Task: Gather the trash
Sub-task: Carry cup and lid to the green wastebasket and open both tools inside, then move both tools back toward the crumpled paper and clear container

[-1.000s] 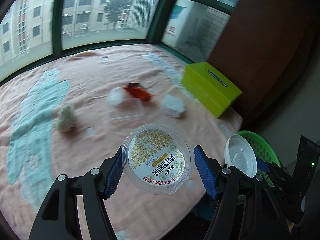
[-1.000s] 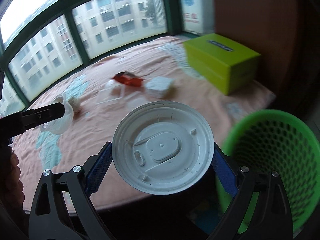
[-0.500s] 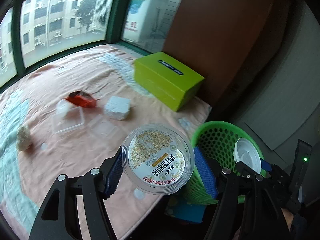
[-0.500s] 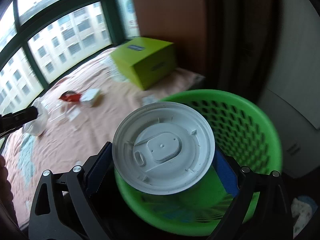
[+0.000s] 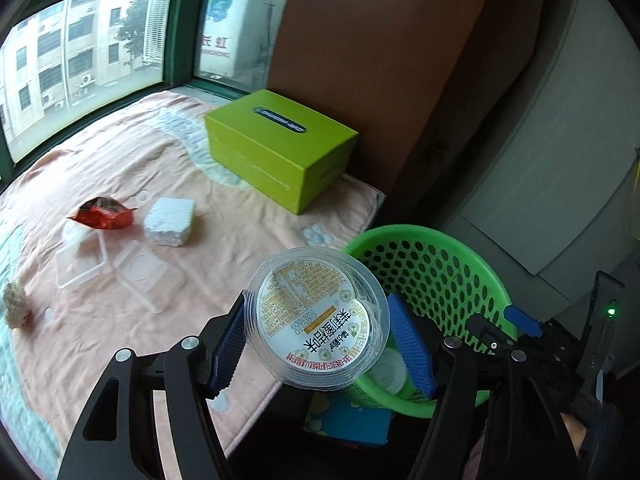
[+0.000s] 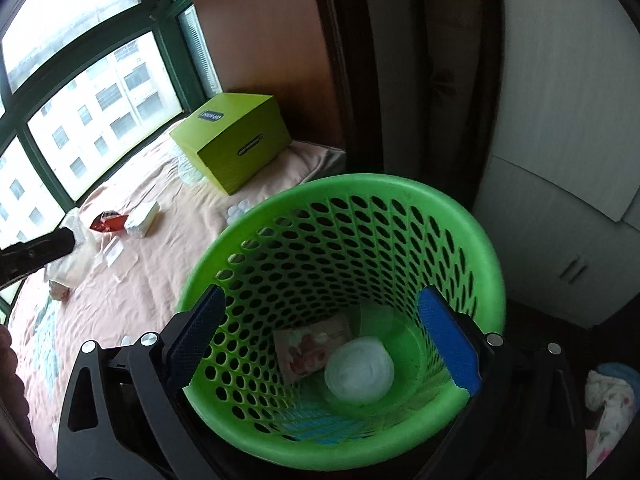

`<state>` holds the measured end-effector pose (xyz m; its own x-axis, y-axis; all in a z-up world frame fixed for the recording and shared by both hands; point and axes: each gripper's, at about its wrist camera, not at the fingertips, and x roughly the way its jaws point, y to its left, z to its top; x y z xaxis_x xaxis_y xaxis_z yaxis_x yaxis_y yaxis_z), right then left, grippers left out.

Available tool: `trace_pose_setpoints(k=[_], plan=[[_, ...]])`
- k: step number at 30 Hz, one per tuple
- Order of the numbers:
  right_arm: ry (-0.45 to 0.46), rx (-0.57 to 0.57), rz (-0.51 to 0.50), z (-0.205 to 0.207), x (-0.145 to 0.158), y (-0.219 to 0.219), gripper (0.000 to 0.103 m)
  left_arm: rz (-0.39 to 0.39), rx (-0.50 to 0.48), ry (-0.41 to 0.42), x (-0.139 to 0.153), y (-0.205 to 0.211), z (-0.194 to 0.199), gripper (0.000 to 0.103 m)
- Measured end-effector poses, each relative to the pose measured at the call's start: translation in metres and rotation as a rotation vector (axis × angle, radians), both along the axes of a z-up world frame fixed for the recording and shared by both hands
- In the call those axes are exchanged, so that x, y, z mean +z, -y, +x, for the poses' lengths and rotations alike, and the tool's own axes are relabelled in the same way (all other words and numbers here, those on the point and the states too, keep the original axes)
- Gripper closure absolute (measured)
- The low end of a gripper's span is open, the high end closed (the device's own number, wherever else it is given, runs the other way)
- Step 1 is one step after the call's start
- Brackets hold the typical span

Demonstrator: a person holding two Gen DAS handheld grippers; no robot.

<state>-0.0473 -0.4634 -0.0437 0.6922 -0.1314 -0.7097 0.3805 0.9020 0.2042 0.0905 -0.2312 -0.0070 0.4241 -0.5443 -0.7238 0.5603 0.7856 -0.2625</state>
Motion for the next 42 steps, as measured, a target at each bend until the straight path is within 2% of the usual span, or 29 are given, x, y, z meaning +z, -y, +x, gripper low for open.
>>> trace_pose_setpoints(k=[18, 20, 23, 27, 32, 42], plan=[[0.061, -0.069, -0.001, -0.037, 0.015, 0.023, 0.007, 0.066, -0.155, -0.057, -0.034, 0.079, -0.016, 0.037], [0.059, -0.074, 0.006, -0.038, 0.014, 0.024, 0.007, 0.068, -0.174, -0.063, -0.037, 0.086, -0.017, 0.035], [0.061, -0.078, 0.017, -0.041, 0.013, 0.026, 0.007, 0.062, -0.182, -0.066, -0.038, 0.09, -0.019, 0.024], [0.06, -0.075, 0.025, -0.04, 0.012, 0.026, 0.007, 0.058, -0.179, -0.055, -0.036, 0.085, -0.021, 0.023], [0.065, -0.044, 0.024, -0.033, 0.015, 0.015, 0.007, 0.057, -0.127, -0.032, -0.029, 0.062, -0.017, 0.023], [0.061, 0.075, 0.026, 0.002, 0.02, -0.027, 0.007, 0.075, 0.072, 0.012, -0.02, -0.02, 0.009, 0.023]])
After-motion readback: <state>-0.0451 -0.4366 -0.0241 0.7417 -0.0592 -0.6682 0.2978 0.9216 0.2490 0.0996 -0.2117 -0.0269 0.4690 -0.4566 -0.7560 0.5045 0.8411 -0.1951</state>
